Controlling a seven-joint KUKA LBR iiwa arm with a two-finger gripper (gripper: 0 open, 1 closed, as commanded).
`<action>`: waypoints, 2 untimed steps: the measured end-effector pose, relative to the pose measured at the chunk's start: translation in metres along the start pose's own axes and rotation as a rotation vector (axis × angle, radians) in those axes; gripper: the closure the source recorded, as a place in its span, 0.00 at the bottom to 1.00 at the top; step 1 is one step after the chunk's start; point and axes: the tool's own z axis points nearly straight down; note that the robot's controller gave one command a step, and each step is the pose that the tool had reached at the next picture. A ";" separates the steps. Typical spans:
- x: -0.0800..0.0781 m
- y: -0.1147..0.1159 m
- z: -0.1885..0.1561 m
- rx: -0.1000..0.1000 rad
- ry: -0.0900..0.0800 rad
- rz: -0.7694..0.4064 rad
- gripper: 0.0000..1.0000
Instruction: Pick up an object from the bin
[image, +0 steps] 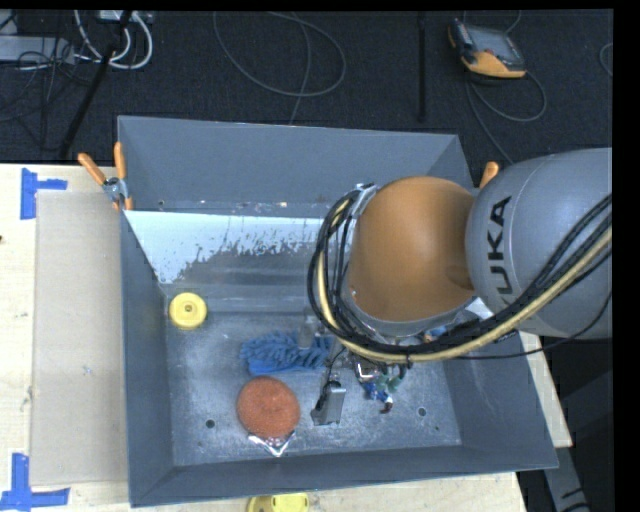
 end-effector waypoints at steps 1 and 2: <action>-0.002 -0.001 -0.004 -0.001 -0.008 0.003 0.00; -0.005 0.000 0.000 -0.001 -0.012 -0.007 0.00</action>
Offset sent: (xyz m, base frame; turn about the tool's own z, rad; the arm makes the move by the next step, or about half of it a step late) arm 0.0491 0.0041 -0.0986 -0.1435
